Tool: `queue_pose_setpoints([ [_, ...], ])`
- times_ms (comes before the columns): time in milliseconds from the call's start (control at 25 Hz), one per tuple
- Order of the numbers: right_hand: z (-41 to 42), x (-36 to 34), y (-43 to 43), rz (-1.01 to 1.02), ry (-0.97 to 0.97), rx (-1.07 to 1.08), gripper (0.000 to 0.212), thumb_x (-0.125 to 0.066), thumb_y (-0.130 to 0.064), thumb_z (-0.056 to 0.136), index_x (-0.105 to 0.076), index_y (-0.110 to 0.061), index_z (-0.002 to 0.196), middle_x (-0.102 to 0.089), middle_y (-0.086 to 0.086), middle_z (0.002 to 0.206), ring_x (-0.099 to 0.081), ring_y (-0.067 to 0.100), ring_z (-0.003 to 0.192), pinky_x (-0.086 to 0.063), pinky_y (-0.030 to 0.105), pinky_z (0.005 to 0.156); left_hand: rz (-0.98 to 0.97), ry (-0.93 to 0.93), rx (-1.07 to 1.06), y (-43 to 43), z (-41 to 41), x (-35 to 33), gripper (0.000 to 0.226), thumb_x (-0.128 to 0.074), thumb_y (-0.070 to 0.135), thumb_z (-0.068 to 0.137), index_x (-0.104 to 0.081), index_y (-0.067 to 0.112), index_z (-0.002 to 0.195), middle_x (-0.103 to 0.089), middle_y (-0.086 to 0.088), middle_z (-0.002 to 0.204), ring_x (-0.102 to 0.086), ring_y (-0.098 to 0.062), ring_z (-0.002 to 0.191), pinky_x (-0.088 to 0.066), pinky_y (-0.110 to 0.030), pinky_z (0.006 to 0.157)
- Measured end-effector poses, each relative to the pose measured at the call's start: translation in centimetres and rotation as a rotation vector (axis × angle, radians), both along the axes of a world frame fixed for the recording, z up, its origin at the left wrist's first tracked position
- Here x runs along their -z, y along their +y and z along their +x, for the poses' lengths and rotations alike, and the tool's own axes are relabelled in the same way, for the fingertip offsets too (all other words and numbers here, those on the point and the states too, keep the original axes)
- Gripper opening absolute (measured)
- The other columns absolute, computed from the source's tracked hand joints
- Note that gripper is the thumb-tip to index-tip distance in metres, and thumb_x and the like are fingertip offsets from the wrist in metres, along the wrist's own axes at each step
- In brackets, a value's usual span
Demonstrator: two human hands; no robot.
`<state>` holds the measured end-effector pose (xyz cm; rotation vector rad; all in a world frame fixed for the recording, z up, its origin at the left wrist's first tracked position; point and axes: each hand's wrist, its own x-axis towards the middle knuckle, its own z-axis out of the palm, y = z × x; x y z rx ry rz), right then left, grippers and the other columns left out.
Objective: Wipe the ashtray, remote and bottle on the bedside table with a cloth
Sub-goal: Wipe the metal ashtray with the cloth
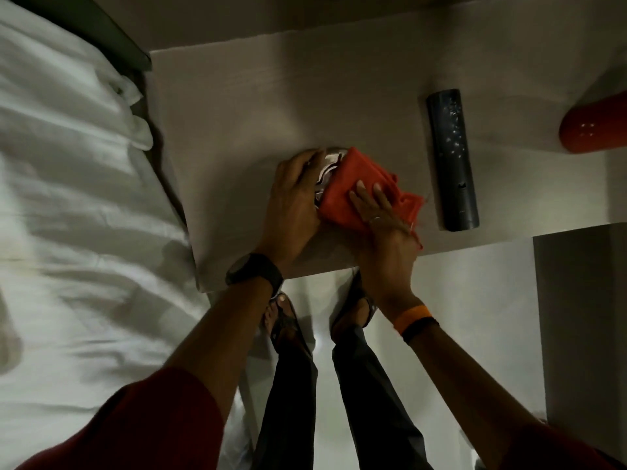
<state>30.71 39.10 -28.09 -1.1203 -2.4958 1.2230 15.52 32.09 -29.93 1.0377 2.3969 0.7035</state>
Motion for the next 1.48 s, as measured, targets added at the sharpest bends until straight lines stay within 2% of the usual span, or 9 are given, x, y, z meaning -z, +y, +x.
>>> queue_pose_setpoints([
  [120, -0.3, -2.0, 1.1, -0.413, 0.269, 0.537, 0.036, -0.049, 0.007, 0.093, -0.067, -0.01, 0.118, -0.069, 0.008, 0.119, -0.064, 0.013, 0.108, -0.052, 0.024, 0.096, -0.113, -0.009, -0.03, 0.5, 1.4, -0.4, 0.102, -0.082, 0.042, 0.077, -0.026, 0.003, 0.152, -0.037, -0.021, 0.15, -0.041, -0.036, 0.134, -0.042, -0.042, 0.111],
  [200, -0.6, -2.4, 2.2, -0.387, 0.336, 0.738, 0.029, -0.048, 0.003, 0.088, -0.069, -0.011, 0.102, -0.069, 0.007, 0.097, -0.063, 0.005, 0.086, -0.053, 0.029, 0.084, -0.202, 0.075, 0.012, 0.3, 1.6, -0.4, 0.1, -0.081, 0.028, 0.08, -0.019, 0.002, 0.155, -0.032, -0.021, 0.152, -0.042, -0.036, 0.134, -0.049, -0.041, 0.104],
  [280, -1.2, -2.5, 3.0, -0.342, 0.326, 0.783, 0.029, -0.046, 0.006, 0.091, -0.063, 0.006, 0.115, -0.066, 0.023, 0.108, -0.063, 0.003, 0.088, -0.053, 0.017, 0.08, -0.217, 0.097, 0.061, 0.1, 0.7, -0.7, 0.101, -0.082, 0.022, 0.078, -0.019, 0.004, 0.155, -0.029, -0.022, 0.156, -0.04, -0.04, 0.136, -0.051, -0.047, 0.103],
  [400, -2.2, -2.3, 2.4, -0.175, 0.17, 0.531, 0.042, -0.045, 0.004, 0.095, -0.055, 0.002, 0.135, -0.064, 0.018, 0.127, -0.062, 0.021, 0.115, -0.049, 0.007, 0.093, -0.158, 0.085, 0.357, 0.8, -2.4, -1.0, 0.099, -0.083, 0.022, 0.077, -0.024, 0.01, 0.155, -0.023, -0.013, 0.164, -0.023, -0.038, 0.15, -0.037, -0.051, 0.118],
  [600, -5.7, 1.0, 2.8, 0.225, -0.184, -0.097, 0.055, -0.043, -0.023, 0.097, -0.036, -0.014, 0.151, -0.033, 0.009, 0.162, -0.024, 0.029, 0.152, -0.016, 0.051, 0.123, -0.007, -0.011, 0.404, 1.3, -4.8, -0.4, 0.072, -0.078, 0.033, 0.084, -0.047, 0.009, 0.145, -0.046, -0.011, 0.153, -0.043, -0.03, 0.14, -0.034, -0.036, 0.12],
  [1080, -5.0, 3.2, 0.1, 0.36, -0.242, -0.217, 0.069, -0.058, -0.012, 0.099, -0.02, -0.015, 0.157, -0.017, 0.008, 0.167, -0.009, 0.031, 0.155, -0.008, 0.051, 0.126, 0.107, -0.04, -0.14, -0.7, -0.4, 1.3, 0.066, -0.075, 0.016, 0.088, -0.044, 0.011, 0.146, -0.042, -0.014, 0.152, -0.042, -0.028, 0.141, -0.042, -0.041, 0.118],
  [1240, -2.6, 1.4, -2.4, 0.238, -0.163, -0.19, 0.066, -0.054, -0.008, 0.099, -0.022, -0.012, 0.156, -0.013, 0.006, 0.166, -0.003, 0.026, 0.155, 0.014, 0.029, 0.125, 0.185, -0.034, -0.189, -0.6, 0.1, 1.2, 0.051, -0.063, 0.006, 0.094, -0.048, 0.008, 0.143, -0.045, -0.016, 0.15, -0.044, -0.032, 0.139, -0.045, -0.048, 0.115],
  [1360, -0.1, -1.1, -2.7, -0.018, -0.142, -0.143, 0.05, -0.053, 0.006, 0.094, -0.046, -0.001, 0.144, -0.044, 0.022, 0.152, -0.031, 0.038, 0.147, -0.017, 0.036, 0.124, 0.165, -0.014, -0.212, -0.5, 0.4, 0.2, 0.045, -0.056, 0.009, 0.1, -0.047, 0.007, 0.144, -0.047, -0.017, 0.15, -0.044, -0.031, 0.14, -0.041, -0.044, 0.118],
  [1480, 2.0, -3.9, -0.9, -0.455, -0.1, 0.26, 0.041, -0.053, 0.01, 0.09, -0.066, -0.011, 0.122, -0.069, 0.0, 0.114, -0.065, 0.029, 0.11, -0.05, 0.035, 0.096, 0.091, -0.064, -0.201, -0.4, 0.1, -0.4, 0.06, -0.067, 0.02, 0.094, -0.043, 0.008, 0.147, -0.043, -0.012, 0.154, -0.039, -0.027, 0.143, -0.036, -0.041, 0.121],
])
